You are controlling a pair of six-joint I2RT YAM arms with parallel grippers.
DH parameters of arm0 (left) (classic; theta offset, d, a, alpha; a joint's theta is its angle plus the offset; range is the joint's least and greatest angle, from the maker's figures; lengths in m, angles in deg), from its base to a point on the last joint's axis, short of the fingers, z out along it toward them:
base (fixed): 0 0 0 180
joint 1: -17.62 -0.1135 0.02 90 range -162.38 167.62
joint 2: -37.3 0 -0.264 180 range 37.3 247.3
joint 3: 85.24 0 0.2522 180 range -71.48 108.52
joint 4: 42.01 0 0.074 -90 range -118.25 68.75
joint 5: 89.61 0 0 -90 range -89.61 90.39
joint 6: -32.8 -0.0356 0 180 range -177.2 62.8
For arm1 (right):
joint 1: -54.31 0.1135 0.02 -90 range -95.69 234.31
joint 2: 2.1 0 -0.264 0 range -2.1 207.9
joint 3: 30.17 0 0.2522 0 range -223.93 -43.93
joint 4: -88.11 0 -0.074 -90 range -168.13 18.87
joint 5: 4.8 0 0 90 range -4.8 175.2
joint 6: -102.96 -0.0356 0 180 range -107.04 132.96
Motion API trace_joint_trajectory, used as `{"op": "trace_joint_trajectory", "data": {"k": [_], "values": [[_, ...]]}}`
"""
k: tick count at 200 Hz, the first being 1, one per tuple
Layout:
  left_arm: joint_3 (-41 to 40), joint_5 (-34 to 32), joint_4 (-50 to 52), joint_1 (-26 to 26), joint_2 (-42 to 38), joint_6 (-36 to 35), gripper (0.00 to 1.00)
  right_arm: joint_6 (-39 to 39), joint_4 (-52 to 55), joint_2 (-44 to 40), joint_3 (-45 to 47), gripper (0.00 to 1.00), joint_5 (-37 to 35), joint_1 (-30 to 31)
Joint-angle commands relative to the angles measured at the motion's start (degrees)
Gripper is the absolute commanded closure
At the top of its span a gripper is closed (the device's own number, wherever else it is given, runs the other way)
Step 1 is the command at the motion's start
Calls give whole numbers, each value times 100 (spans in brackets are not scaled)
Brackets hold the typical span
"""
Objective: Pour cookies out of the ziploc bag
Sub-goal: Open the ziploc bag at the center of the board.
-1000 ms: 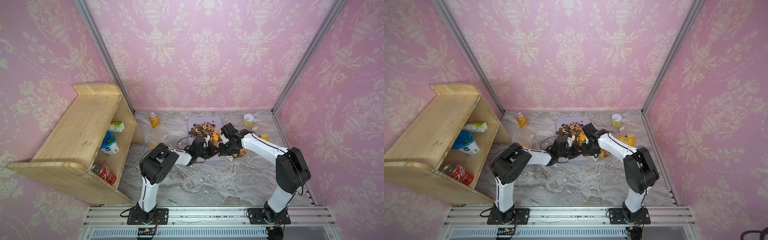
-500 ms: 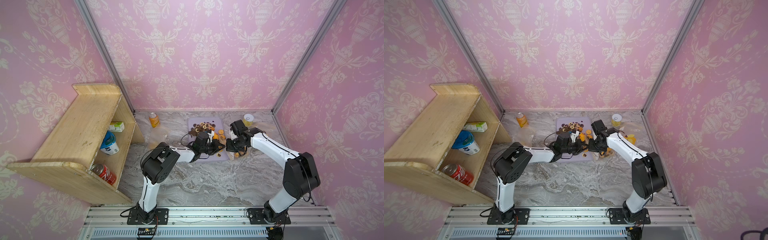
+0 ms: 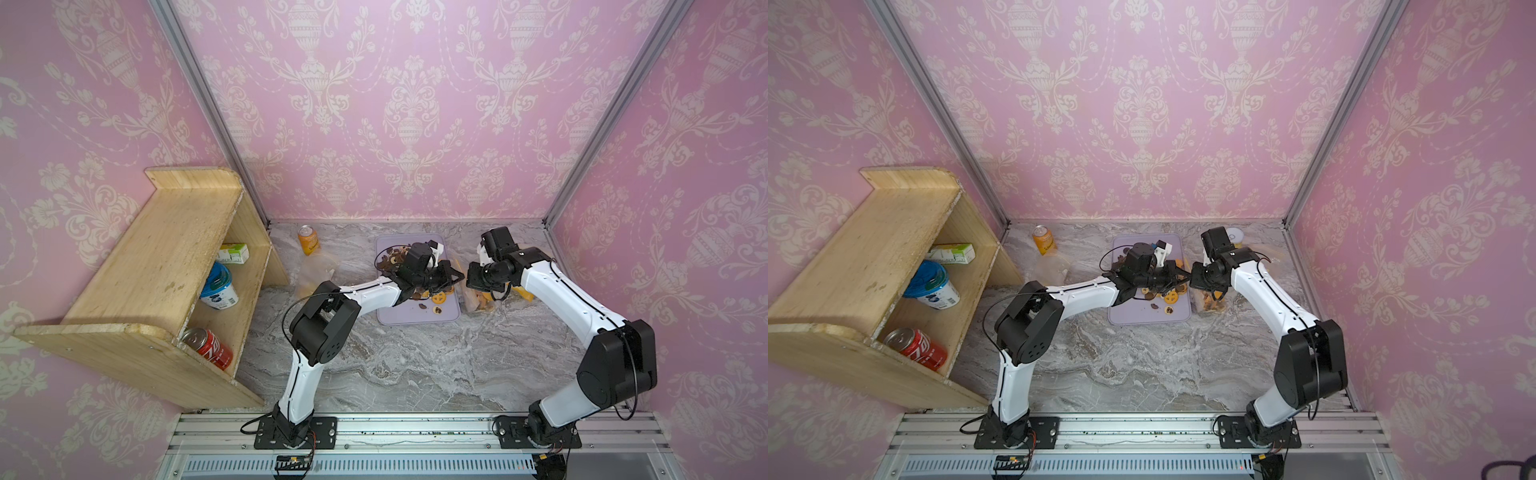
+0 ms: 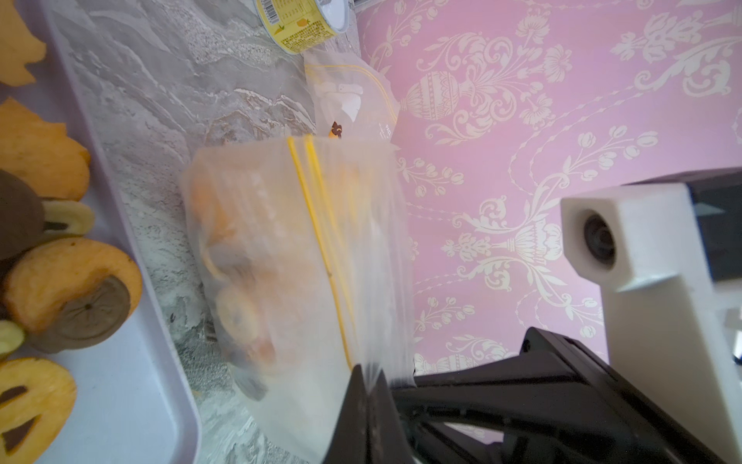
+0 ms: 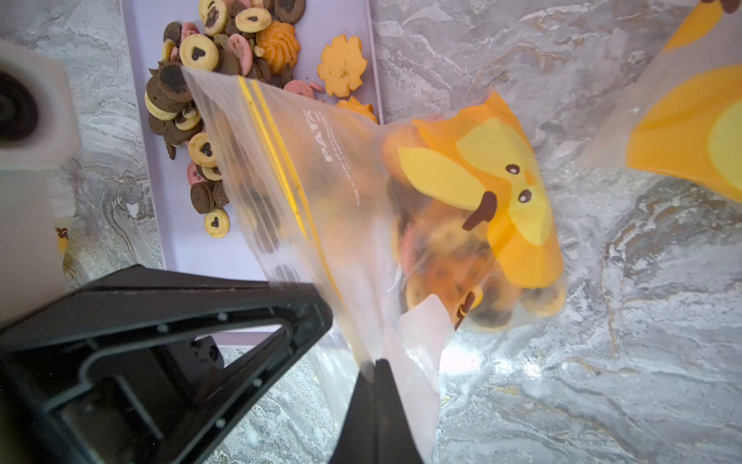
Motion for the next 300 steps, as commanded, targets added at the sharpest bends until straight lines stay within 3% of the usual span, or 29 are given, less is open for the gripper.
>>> {"op": "trace_joint_trajectory", "data": {"k": [1, 84, 240, 268, 300], "values": [[404, 214, 550, 31, 137, -359, 100, -121, 152, -285, -39, 100, -297, -105], [1018, 267, 1141, 196, 225, -639, 100, -57, 314, -674, 137, 100, -575, -379], [968, 229, 2074, 228, -65, -1421, 100, -8, 390, -707, 104, 100, -665, -842], [1201, -9, 3022, 223, -114, -1914, 100, 26, 471, -716, 75, 100, -784, -882], [1594, -740, 4660, 197, -257, -2742, 100, 175, 671, -806, -43, 100, -1184, -889]]}}
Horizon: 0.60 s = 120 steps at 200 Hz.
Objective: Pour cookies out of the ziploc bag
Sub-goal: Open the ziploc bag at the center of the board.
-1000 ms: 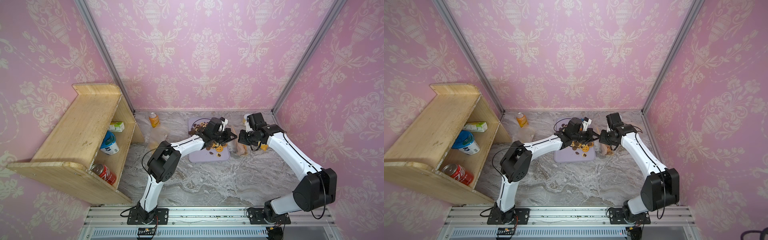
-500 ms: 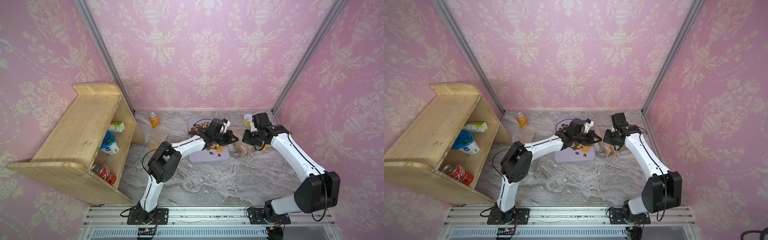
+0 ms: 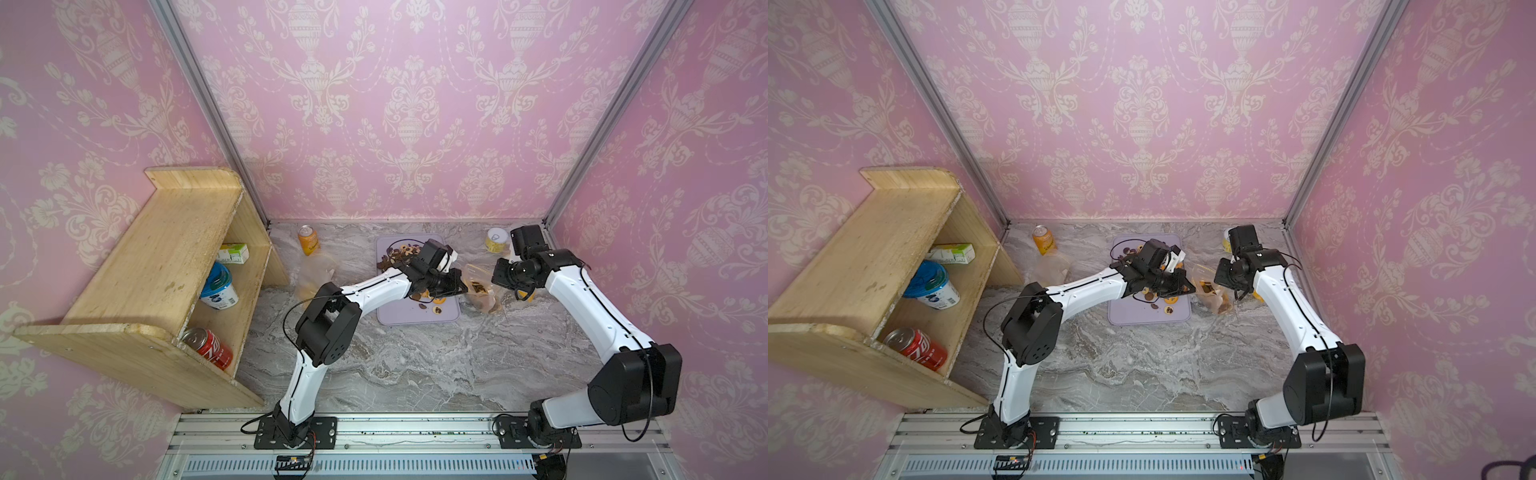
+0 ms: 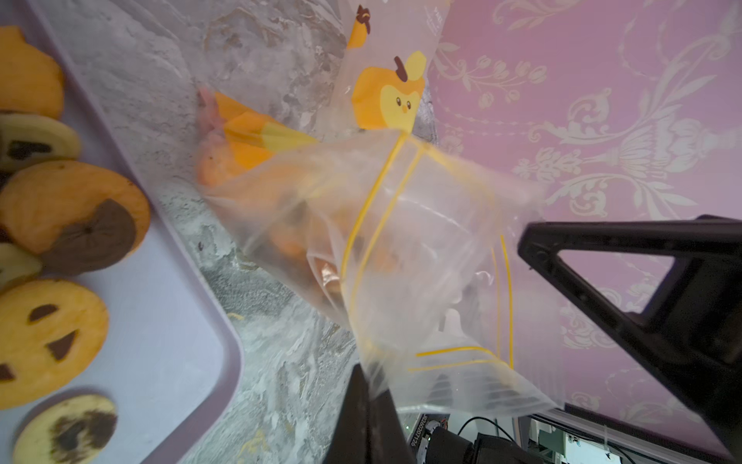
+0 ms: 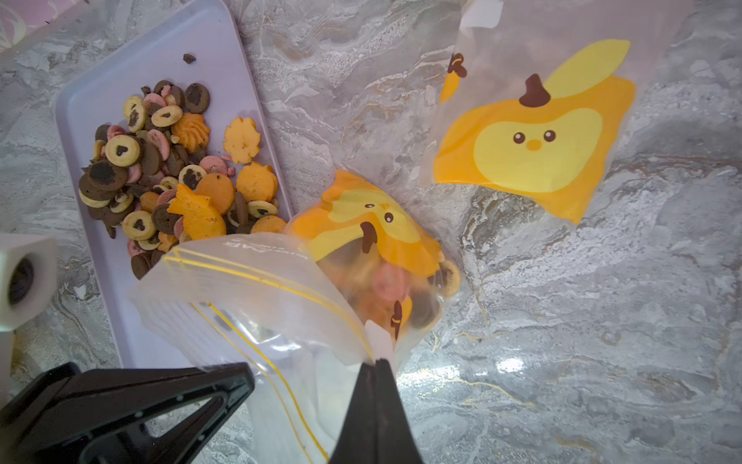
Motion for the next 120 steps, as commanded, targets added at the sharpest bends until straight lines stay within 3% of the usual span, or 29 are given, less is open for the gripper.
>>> {"op": "trace_joint_trajectory", "data": {"k": [1, 49, 85, 96, 102, 120], "values": [[354, -717, 1576, -56, -391, -910, 100, 191, 301, -214, -162, 100, -457, -46], [577, -1790, 2946, -61, -614, -1687, 100, 439, 502, -230, -257, 100, -442, 104], [316, -2038, 3087, -59, -717, -1857, 100, 619, 204, -191, -155, 100, 826, 270], [191, -2160, 3130, -61, -749, -1888, 100, 625, 119, -164, -133, 80, 1440, 279], [88, -2203, 3109, -67, -784, -1898, 100, 607, 102, -179, -113, 64, 1631, 296], [-279, -2303, 2933, -66, -915, -1900, 100, 526, 147, -372, 6, 28, 1580, 317]]}}
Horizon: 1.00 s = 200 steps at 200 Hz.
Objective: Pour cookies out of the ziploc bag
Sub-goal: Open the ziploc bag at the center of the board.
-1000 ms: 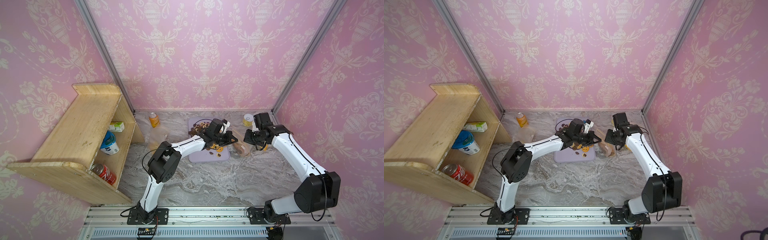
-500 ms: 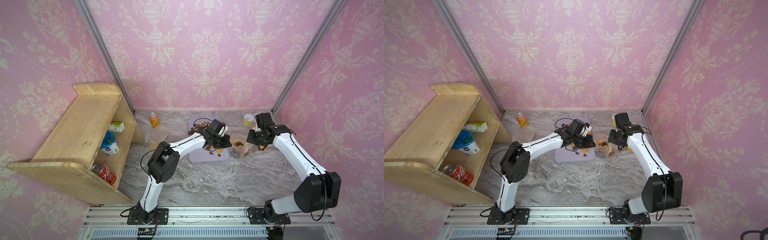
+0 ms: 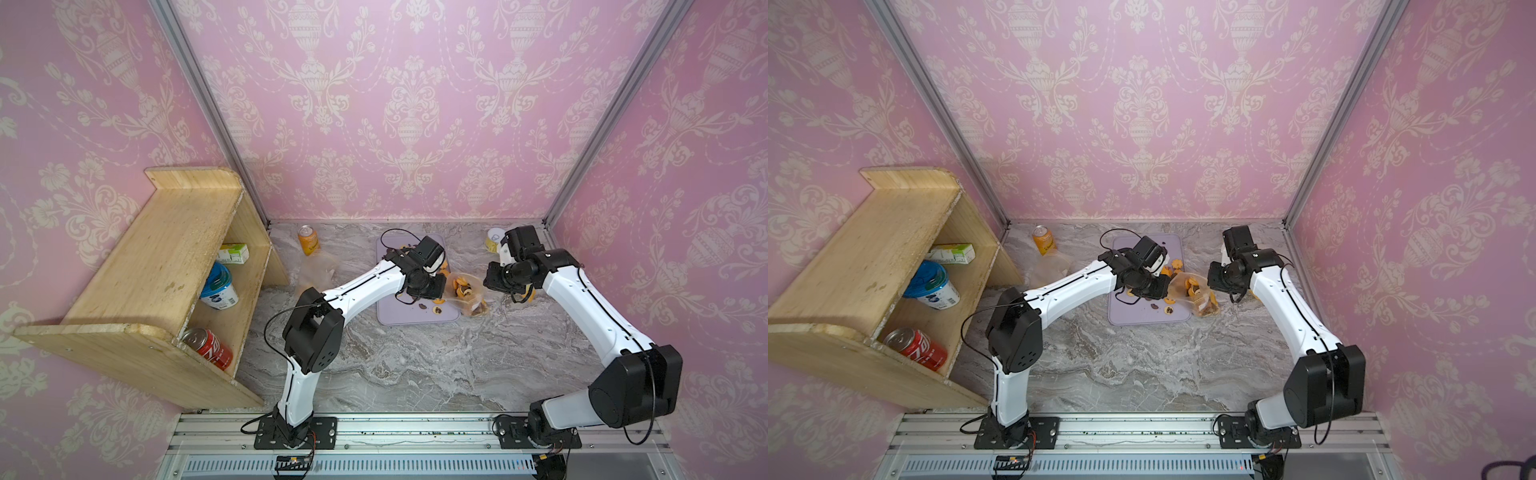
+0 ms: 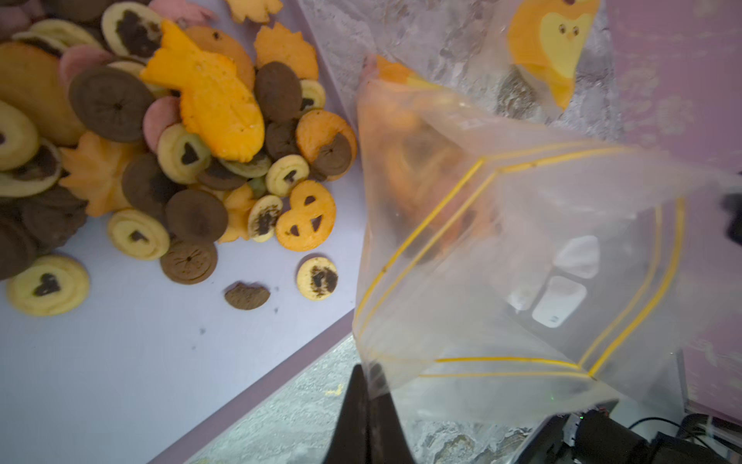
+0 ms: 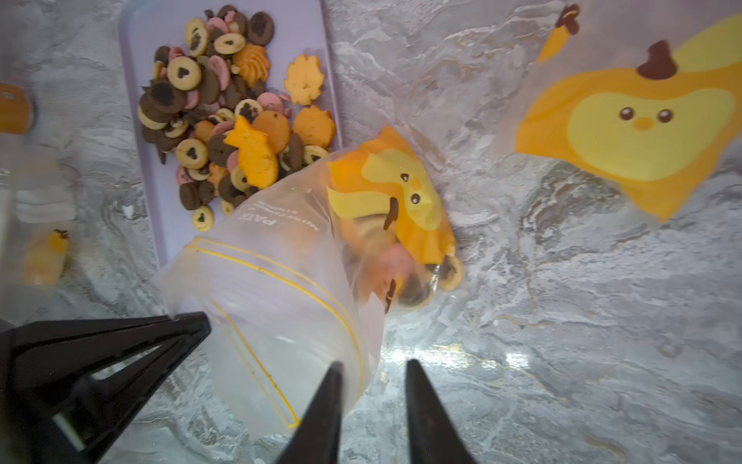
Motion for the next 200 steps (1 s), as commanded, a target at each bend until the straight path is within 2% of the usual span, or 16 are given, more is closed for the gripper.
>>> {"op": "trace_joint_trajectory", "data": {"k": [1, 17, 24, 34, 64, 83, 94, 111, 129, 158, 200], "values": [[-432, -457, 277, -59, -290, -240, 100, 63, -33, -347, 90, 26, 499, 47], [-697, -531, 145, -60, -364, -235, 100, 38, 233, -551, 176, 4, 4, 41], [-798, -533, 67, -59, -396, -239, 100, 40, 372, -611, 194, 0, -108, 21], [-976, -507, -101, -60, -504, -230, 100, 23, 460, -698, 271, 0, -172, -10], [-1928, -494, -1139, -38, -1401, -68, 45, -48, 473, -1043, 649, 0, -133, -138], [-2393, -724, -1429, -43, -2034, 7, 26, -48, 537, -1192, 899, 0, -68, -224], [-2648, -689, -1637, -42, -2390, 31, 18, -33, 579, -1271, 993, 0, -13, -246], [-2860, -400, -1931, 13, -2711, 93, 14, -37, 631, -1361, 1094, 0, 62, -264], [-2679, -139, -1971, 199, -2629, 62, 12, -44, 634, -1441, 1223, 0, 111, -275], [-2021, -144, -1691, 562, -2043, 29, 18, -118, 608, -1580, 1399, 0, 95, -358], [-1177, -234, -1070, 760, -1091, -29, 30, -213, 726, -1952, 1569, 0, 122, -396]]}}
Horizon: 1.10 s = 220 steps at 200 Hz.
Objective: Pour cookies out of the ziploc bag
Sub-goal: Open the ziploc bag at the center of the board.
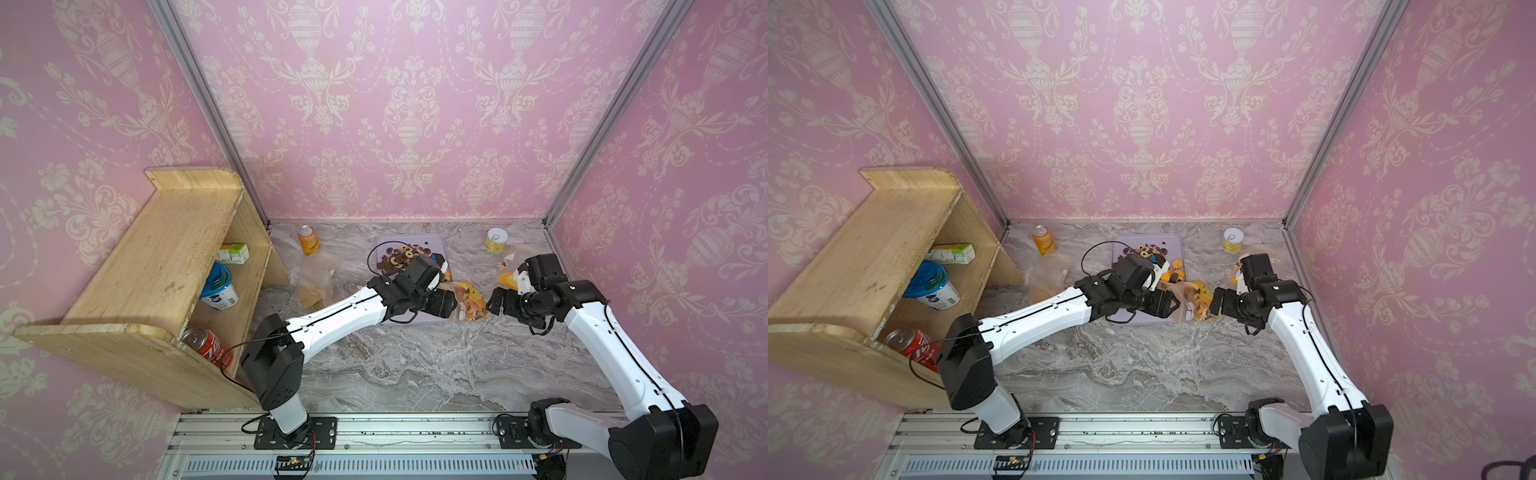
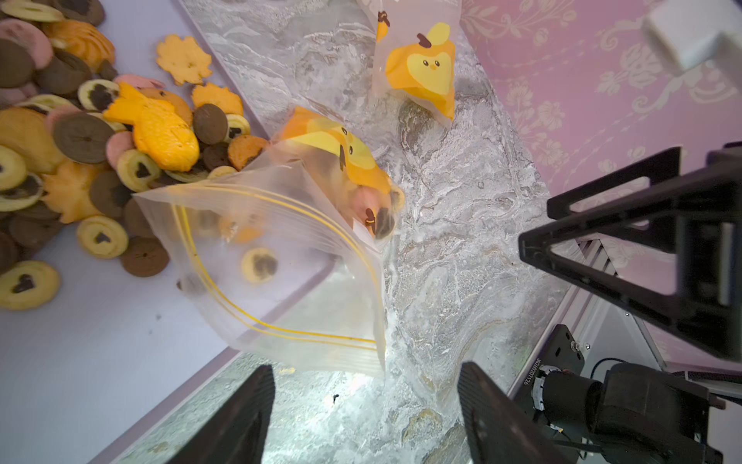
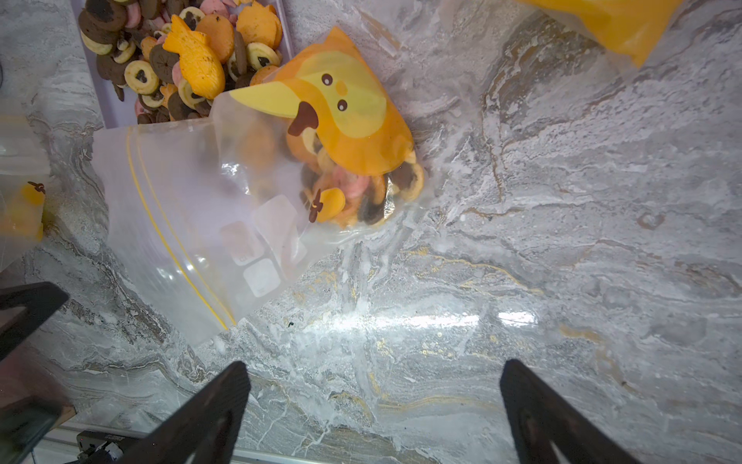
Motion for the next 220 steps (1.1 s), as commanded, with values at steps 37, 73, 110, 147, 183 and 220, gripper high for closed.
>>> {"op": "trace_joint_trajectory", "data": {"k": [37, 73, 110, 147, 183, 220], "values": [[1043, -15, 808, 296, 1099, -216, 34, -299, 437, -791, 186, 0, -171, -84], [1524, 71, 1137, 457, 1629, -333, 43, -465, 633, -1312, 162, 0, -572, -171], [1945, 91, 1406, 531, 1946, -379, 73, -526, 662, -1617, 237, 0, -609, -201], [2797, 191, 1839, 531, 2289, -410, 94, -727, 542, -1875, 484, 0, -814, -216], [3630, 244, 2211, 531, 2561, -349, 100, -806, 414, -2044, 733, 0, -882, -223], [4643, 441, 2619, 548, 2954, -181, 100, -687, 421, -2242, 698, 0, -1230, -221]]}}
